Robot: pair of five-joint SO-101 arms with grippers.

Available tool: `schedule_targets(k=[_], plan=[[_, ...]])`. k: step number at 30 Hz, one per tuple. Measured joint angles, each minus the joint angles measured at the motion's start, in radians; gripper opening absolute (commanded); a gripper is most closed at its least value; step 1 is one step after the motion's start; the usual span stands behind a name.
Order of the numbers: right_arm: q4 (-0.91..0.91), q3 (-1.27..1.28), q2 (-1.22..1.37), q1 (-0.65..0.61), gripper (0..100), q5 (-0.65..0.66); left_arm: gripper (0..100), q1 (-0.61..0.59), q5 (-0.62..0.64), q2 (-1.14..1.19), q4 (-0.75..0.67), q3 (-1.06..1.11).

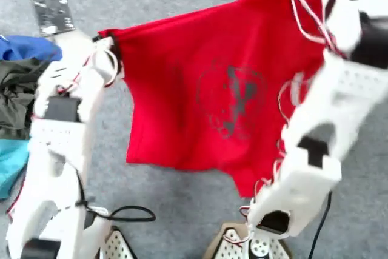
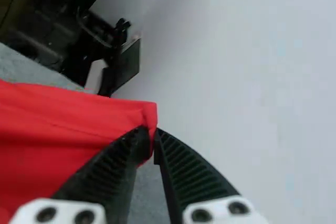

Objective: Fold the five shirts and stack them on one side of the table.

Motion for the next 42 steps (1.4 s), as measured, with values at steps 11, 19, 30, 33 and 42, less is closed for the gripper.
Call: schedule_targets(k=[11, 19, 30, 33, 42], plan=[[-0.186, -0.032, 0.328, -0.009, 0.5, 0.000, 2, -0.051, 0.000, 0.608, -0.325, -0.273], [-0.318, -0.064, 0.408, -0.037, 0.5, 0.000, 2, -0.058, 0.000, 0.853, -0.008, -0.810], [-0.304, -0.212, 0.414, -0.078, 0.5, 0.104, 2, 0.012, -0.060, 0.861, 0.419, -1.237], [-0.279, -0.196, 0.442, -0.078, 0.5, 0.118, 2, 0.031, -0.098, 0.862, 0.437, -1.223], [-0.080, -0.198, 0.531, -0.077, 0.5, 0.121, 2, 0.032, -0.112, 0.867, 0.442, -1.053]])
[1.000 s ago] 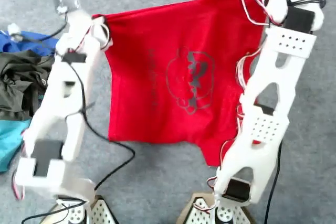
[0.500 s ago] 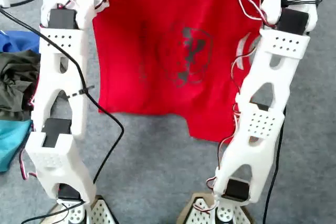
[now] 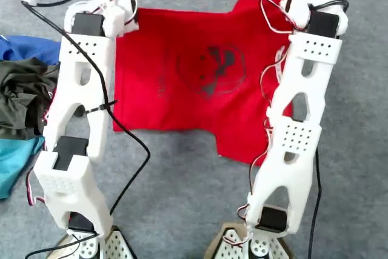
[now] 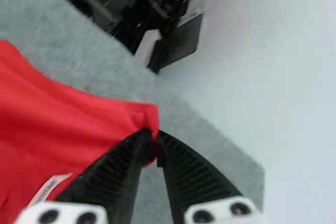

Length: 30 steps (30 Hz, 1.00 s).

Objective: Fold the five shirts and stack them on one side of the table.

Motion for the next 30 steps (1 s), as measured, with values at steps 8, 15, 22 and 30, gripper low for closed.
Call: schedule_targets(k=[8, 15, 22, 30], plan=[[0.324, -0.092, -0.002, 0.002, 0.5, 0.126, 2, 0.000, -0.051, 0.000, 0.052, 0.161], [0.497, -0.094, -0.021, 0.040, 0.5, 0.135, 2, 0.015, -0.103, 0.000, 0.117, 0.256], [0.508, -0.094, -0.104, 0.068, 0.5, 0.135, 2, 0.018, -0.107, -0.089, 0.092, 0.439], [0.508, -0.080, -0.176, 0.068, 0.5, 0.106, 2, 0.025, -0.107, -0.374, -0.069, 0.816]])
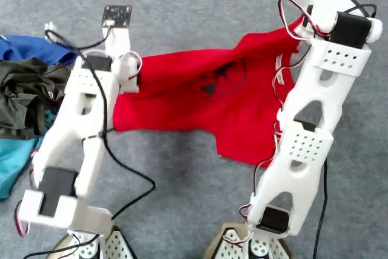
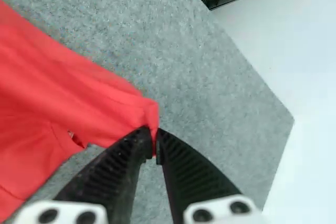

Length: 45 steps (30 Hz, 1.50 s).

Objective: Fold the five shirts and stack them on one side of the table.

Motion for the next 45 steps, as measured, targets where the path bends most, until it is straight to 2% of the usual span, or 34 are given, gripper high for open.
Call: schedule_targets(k=[5, 14, 23, 31, 39, 45], plan=[[0.000, 0.147, -0.069, 0.000, 0.5, -0.003, 2, -0.002, 0.000, -0.078, -0.051, 0.106], [0.000, 0.410, -0.218, 0.012, 0.5, -0.003, 2, -0.029, -0.003, -0.080, -0.103, 0.120], [-0.009, 0.812, -0.431, 0.015, 0.5, -0.009, 2, -0.029, -0.037, -0.080, -0.103, 0.123], [-0.195, 1.266, -0.641, 0.015, 0.5, -0.023, 2, -0.029, -0.038, -0.086, -0.071, 0.146], [-0.511, 1.827, -0.936, 0.015, 0.5, -0.023, 2, -0.029, -0.038, -0.095, -0.015, 0.169], [-0.580, 2.025, -1.045, 0.041, 0.5, -0.038, 2, -0.029, -0.038, -0.209, 0.028, 0.244]])
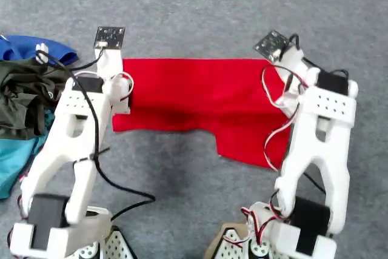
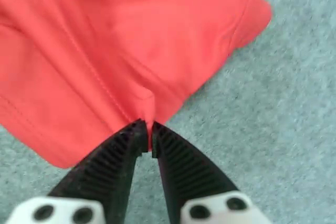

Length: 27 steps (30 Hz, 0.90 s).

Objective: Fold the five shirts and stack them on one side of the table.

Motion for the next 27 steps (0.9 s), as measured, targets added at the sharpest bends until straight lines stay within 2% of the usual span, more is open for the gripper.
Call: schedule_targets(k=[8, 16, 22, 27], plan=[[-0.066, 0.114, -0.009, 0.061, 0.5, 0.000, 2, 0.094, -0.002, -0.141, 0.003, 0.172], [-0.069, 0.169, -0.023, 0.077, 0.5, 0.018, 2, 0.026, 0.006, -0.144, -0.071, 0.216], [-0.094, 0.259, -0.160, 0.077, 0.5, 0.048, 2, 0.009, 0.006, -0.144, -0.110, 0.219], [-0.135, 0.322, -0.195, 0.077, 0.5, 0.049, 2, 0.095, -0.023, -0.144, -0.130, 0.281]])
